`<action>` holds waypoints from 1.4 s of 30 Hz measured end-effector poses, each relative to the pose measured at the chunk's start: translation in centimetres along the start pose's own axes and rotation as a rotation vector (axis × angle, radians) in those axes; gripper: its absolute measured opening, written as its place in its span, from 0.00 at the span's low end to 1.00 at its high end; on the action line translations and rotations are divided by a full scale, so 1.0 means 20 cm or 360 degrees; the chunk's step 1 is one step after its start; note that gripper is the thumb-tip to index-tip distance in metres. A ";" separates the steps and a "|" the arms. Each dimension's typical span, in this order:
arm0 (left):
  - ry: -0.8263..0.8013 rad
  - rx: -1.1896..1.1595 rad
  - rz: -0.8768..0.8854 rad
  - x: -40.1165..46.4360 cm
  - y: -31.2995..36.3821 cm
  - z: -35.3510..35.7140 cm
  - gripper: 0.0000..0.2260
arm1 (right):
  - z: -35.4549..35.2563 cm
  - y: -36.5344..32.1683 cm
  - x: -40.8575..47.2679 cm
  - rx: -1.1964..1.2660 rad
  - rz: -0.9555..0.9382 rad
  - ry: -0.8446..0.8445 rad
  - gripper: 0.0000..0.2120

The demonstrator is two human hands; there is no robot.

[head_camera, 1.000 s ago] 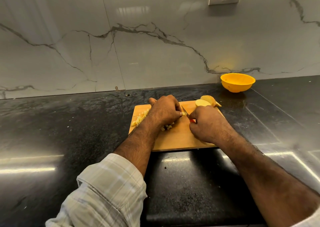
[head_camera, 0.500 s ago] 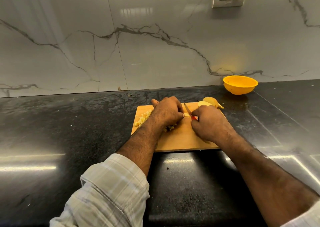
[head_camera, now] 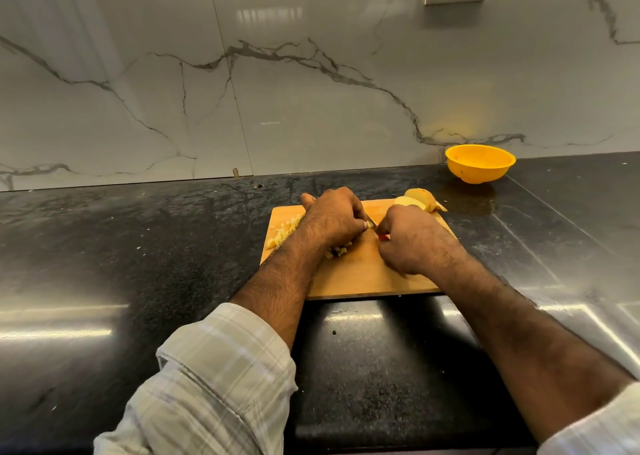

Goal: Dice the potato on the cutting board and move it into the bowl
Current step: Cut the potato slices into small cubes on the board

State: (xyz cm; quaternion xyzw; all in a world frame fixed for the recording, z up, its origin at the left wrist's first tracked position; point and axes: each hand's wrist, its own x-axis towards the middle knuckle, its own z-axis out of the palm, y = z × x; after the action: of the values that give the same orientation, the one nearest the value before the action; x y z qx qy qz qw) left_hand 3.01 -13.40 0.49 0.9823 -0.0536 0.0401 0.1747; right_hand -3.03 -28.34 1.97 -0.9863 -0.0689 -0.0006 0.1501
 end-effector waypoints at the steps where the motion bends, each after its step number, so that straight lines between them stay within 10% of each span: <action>1: 0.0007 0.0003 0.0016 0.00 0.00 0.00 0.04 | 0.01 0.01 0.00 0.0011 -0.0009 0.0020 0.18; 26: 0.0045 0.0048 0.0097 -0.03 -0.03 -0.03 0.04 | -0.03 0.12 -0.05 0.0367 -0.0160 0.0286 0.16; 33: 0.0188 0.0256 0.0060 -0.01 0.03 0.03 0.21 | -0.07 0.19 -0.03 0.0289 -0.0040 0.0279 0.18; 42: 0.0069 0.0215 0.0136 -0.01 0.03 0.00 0.06 | -0.06 0.19 -0.02 0.0204 -0.0057 0.0229 0.17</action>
State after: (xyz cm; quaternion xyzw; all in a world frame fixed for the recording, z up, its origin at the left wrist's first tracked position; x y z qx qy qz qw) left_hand 2.73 -13.97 0.63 0.9876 -0.0888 0.0723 0.1073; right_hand -2.96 -32.31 2.01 -0.9707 -0.0754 -0.0698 0.2174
